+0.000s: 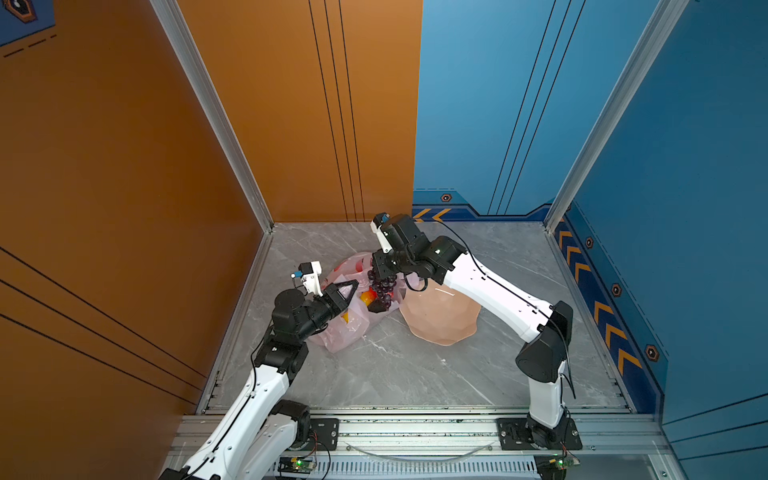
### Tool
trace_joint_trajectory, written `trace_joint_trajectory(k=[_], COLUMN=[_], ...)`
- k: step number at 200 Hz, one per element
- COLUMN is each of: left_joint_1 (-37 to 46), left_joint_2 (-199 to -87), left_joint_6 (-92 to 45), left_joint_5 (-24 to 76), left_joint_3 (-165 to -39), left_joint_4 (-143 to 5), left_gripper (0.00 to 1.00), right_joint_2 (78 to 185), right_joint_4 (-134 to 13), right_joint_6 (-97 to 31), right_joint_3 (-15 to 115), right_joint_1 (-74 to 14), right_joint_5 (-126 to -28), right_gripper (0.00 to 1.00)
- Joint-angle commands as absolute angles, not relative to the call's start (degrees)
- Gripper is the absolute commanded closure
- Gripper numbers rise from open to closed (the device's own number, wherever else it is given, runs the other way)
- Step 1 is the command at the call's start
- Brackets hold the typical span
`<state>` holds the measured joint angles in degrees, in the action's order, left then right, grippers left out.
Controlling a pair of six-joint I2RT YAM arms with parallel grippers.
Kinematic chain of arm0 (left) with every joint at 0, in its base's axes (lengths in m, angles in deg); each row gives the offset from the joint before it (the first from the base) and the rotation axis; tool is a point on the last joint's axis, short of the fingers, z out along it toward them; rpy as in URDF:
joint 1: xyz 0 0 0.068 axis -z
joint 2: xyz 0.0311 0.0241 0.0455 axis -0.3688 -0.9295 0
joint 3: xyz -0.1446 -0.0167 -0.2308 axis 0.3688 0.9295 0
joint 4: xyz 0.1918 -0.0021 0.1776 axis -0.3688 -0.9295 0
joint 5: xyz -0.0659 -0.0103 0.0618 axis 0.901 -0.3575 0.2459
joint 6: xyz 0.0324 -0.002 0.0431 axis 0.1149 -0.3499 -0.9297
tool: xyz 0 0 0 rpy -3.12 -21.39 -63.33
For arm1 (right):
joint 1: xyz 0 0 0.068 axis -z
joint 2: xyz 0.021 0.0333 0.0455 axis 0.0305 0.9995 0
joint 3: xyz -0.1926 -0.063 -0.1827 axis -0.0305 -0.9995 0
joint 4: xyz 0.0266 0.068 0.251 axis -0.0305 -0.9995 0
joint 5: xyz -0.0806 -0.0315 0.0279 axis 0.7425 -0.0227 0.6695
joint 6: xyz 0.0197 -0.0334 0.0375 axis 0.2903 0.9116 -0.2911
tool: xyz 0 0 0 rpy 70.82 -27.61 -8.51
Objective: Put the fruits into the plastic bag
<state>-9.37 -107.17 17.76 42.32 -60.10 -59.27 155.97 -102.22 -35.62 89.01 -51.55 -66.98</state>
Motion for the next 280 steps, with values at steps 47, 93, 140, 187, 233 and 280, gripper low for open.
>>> trace_joint_trajectory(k=[47,93,140,187,233,280], left_joint_1=[-10.3,-11.3,-12.1,-12.5,-12.7,-12.9], left_joint_2=[-107.5,-106.8,-106.0,-106.0,-105.8,-105.6], left_joint_6=[19.1,19.1,19.4,19.6,19.5,19.2], left_joint_5=[41.7,42.3,42.5,42.7,43.3,43.9], left_joint_3=[-61.0,-60.9,-60.2,-60.4,-60.3,-59.9], left_joint_4=[-56.2,-56.7,-56.7,-56.6,-57.0,-57.3], left_gripper=[1.00,1.00,1.00,1.00,1.00,1.00], right_joint_2=[161.8,164.6,163.0,158.9,156.2,155.3], right_joint_4=[-95.9,-95.0,-96.9,-101.4,-117.4,-123.7], right_joint_6=[-41.3,-43.7,-43.8,-42.5,-39.2,-36.6], right_joint_3=[87.4,88.2,90.3,93.8,98.1,92.1], right_joint_1=[-53.4,-54.0,-53.1,-51.5,-49.0,-44.7], right_joint_5=[-76.8,-82.3,-83.4,-80.7,-67.0,-72.0], right_gripper=[1.00,0.62,0.31,0.22,0.00,0.00])
